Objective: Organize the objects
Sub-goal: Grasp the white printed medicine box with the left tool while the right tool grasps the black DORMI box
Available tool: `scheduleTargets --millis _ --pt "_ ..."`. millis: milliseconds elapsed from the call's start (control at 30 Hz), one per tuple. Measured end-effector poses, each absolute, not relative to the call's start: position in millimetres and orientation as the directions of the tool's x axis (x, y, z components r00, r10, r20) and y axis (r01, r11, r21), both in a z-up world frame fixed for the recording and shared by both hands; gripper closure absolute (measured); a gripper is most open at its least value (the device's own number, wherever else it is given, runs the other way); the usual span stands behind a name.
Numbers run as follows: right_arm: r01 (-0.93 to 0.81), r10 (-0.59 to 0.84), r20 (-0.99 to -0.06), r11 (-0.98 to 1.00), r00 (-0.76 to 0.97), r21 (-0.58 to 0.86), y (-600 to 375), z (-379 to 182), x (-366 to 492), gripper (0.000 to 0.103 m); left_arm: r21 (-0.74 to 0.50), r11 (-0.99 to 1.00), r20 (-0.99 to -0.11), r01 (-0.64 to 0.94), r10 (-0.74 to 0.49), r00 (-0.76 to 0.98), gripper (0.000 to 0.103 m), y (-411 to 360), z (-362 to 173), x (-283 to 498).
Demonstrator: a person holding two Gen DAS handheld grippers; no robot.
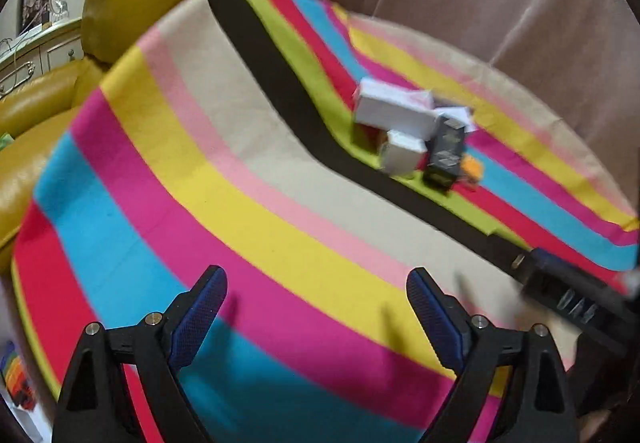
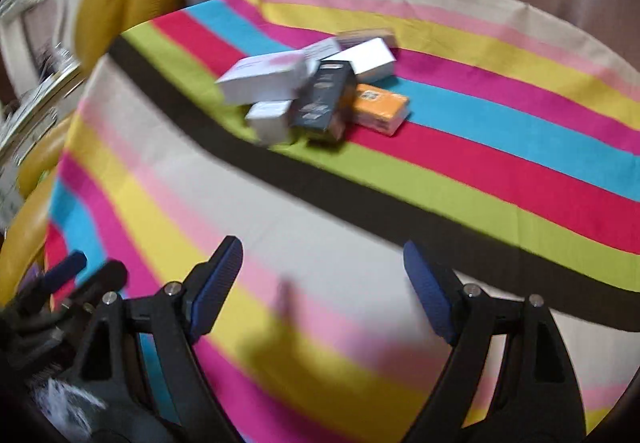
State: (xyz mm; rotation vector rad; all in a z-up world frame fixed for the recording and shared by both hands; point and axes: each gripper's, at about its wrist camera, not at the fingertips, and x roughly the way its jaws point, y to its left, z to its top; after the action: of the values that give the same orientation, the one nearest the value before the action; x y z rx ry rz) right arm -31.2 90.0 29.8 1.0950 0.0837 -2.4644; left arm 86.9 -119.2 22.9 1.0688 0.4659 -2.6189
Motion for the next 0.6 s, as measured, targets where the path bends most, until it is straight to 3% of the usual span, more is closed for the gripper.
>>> scheduleTargets --millis 67,267,567,600 --pt "0.398 -0.369 -0.716 -0.907 -0.592 0.138 81 29 -51 0.018 -0.21 -0.894 -0.75 0.396 -0.113 -0.652 0.01 -127 8 76" --pt "0.34 -0.32 -0.694 -0.933 -0.645 0.115 52 27 -106 0.018 -0.258 -0.897 -0.731 0.358 -0.062 -0.68 0.003 -123 13 78" --pt "0.27 -0.25 -0.746 -0.958 -0.617 0.098 26 1 -168 0.018 -0.269 -0.896 -0.729 0.353 -0.051 -0.683 0.0 -114 14 79" --pt "0.295 -0.262 -0.761 -0.951 -0.594 0.097 26 1 -170 0.029 -0.274 -0.895 -0.727 0.352 -0.047 -0.685 0.0 -113 14 80"
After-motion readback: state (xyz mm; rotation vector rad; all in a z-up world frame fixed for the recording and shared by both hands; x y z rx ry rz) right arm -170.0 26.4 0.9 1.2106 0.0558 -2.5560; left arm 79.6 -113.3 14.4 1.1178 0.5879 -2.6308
